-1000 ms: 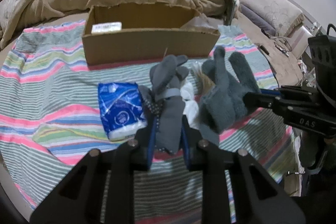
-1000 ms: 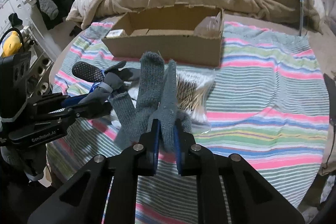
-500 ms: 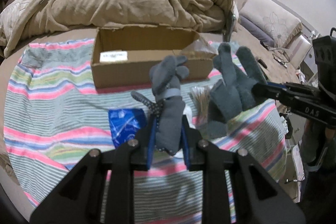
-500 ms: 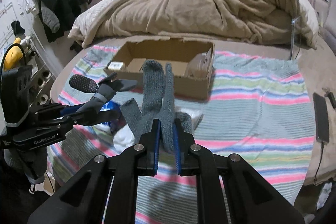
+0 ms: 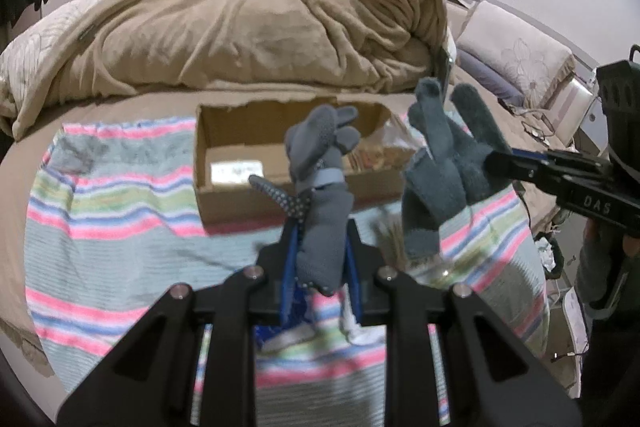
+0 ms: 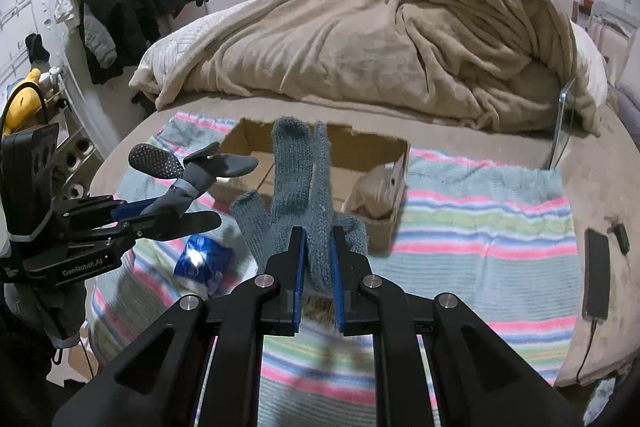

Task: Organize objects
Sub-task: 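Lower both gray gloves into the box and open both grippers, then grasp the blue tissue pack with the left gripper while the right gripper grasps the cotton swab bag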

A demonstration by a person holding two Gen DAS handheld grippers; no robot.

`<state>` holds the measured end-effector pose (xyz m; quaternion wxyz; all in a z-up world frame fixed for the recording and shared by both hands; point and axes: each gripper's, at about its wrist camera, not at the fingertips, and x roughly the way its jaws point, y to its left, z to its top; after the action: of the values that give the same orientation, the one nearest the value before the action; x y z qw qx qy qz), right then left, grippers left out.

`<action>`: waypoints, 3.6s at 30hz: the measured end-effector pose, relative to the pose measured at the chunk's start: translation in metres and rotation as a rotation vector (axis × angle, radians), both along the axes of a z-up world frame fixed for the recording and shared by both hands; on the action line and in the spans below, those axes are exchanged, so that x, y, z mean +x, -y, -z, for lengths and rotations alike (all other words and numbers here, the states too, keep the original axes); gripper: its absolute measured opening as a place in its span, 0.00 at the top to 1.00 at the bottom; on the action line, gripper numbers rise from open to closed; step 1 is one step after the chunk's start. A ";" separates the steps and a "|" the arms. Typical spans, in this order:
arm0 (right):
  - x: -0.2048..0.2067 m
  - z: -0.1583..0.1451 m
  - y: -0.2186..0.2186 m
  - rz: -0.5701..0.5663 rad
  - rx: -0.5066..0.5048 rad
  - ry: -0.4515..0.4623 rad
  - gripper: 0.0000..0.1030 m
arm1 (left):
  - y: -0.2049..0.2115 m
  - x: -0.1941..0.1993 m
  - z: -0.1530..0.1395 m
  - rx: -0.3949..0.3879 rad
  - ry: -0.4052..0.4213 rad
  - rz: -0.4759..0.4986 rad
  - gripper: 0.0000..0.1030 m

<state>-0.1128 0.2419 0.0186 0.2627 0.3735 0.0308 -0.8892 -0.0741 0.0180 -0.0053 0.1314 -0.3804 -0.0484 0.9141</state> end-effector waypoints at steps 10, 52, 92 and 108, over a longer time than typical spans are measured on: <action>-0.026 -0.017 0.022 -0.020 -0.011 -0.046 0.88 | 0.020 -0.022 -0.017 0.008 -0.060 -0.028 0.78; -0.111 0.079 0.089 -0.027 -0.005 0.162 0.87 | 0.040 -0.117 0.049 -0.114 0.025 -0.077 0.61; -0.042 0.038 0.023 0.067 -0.028 0.071 0.36 | 0.025 -0.025 0.012 -0.020 0.035 -0.123 0.22; -0.026 0.070 0.006 0.092 0.001 0.143 0.36 | 0.015 -0.013 0.049 -0.020 0.137 -0.120 0.22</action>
<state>-0.1388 0.2361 -0.0515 0.2230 0.4370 -0.0049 -0.8714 -0.0869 0.0033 -0.0544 0.0690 -0.4399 -0.0708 0.8926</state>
